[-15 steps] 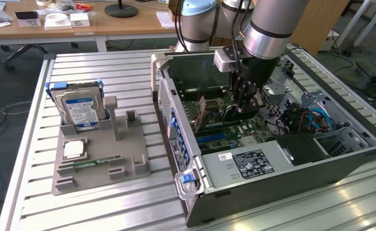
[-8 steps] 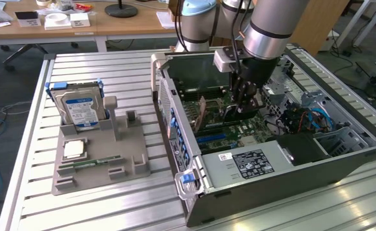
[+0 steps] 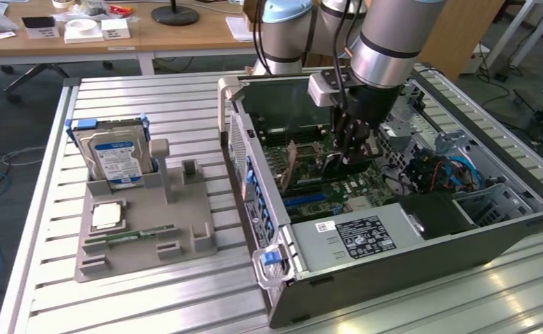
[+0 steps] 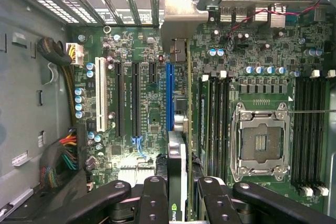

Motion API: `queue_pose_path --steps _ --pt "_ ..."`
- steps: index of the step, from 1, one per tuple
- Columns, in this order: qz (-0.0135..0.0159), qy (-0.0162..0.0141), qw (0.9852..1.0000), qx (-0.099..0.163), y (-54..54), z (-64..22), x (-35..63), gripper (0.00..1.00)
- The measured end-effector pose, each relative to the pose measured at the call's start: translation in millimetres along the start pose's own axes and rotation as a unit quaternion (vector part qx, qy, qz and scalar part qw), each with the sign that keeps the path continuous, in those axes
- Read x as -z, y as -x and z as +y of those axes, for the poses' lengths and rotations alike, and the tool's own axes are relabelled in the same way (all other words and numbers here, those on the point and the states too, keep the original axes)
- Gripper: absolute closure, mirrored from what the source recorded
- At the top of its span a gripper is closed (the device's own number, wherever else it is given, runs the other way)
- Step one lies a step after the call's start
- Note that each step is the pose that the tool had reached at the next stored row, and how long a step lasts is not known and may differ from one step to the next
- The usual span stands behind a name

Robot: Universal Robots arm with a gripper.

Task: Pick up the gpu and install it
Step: 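Insert the gpu into the slot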

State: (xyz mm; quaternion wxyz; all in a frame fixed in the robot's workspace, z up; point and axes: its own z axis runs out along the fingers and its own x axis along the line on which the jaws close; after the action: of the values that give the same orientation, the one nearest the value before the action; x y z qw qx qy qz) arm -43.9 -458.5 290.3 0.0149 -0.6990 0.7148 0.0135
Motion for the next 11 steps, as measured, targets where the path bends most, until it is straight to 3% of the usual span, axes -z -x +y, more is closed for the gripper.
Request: queue_pose_path --steps 11 --pt "-0.0001 0.0000 1.0000 0.000 -3.6 1.7 -0.5 0.73"
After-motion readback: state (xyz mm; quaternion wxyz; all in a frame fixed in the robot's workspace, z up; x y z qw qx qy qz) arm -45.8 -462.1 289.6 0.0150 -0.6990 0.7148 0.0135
